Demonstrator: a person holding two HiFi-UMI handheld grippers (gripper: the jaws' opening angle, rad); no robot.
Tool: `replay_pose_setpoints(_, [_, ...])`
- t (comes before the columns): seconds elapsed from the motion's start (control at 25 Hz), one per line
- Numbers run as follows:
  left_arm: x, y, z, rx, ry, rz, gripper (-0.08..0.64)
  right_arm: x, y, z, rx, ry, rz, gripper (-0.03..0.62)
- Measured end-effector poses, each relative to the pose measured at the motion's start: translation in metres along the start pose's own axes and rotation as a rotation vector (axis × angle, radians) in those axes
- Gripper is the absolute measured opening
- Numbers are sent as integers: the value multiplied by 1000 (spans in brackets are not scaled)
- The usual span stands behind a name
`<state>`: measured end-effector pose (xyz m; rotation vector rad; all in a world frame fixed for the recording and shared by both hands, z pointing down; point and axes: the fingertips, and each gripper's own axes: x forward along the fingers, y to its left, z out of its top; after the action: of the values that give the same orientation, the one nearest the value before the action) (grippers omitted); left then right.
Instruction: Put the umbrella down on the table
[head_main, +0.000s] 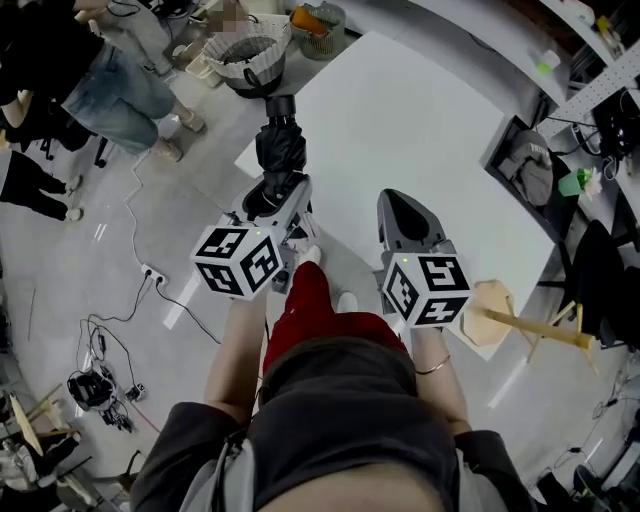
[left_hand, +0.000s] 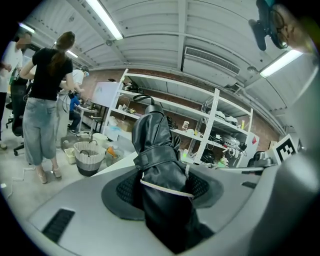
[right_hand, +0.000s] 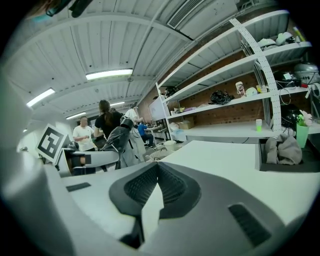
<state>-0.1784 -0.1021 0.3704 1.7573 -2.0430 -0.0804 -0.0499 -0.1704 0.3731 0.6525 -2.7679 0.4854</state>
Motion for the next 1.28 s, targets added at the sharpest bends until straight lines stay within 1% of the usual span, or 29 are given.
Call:
replay_pose_setpoints(0.2, [31,15,7,19,43,-53,218,21,-12,10,24,-14,-66,18])
replay_pose_setpoints(0.4, [68,32,15,8,85,-116,218,45,-25,20,40,-22,-141,18])
replay_pose_setpoints(0.72, [122,53,24,40,169,-219,218,80,-39,31,93,-33,-252,18])
replay_pose_setpoints(1.04, [170,61,7,75,280,-305,218,96,-59,27,116,-16,-377,18])
replay_pose_setpoints(1.28, [203,54,-16,138,374,-370,218,100,-68,11,170,9,-449,18])
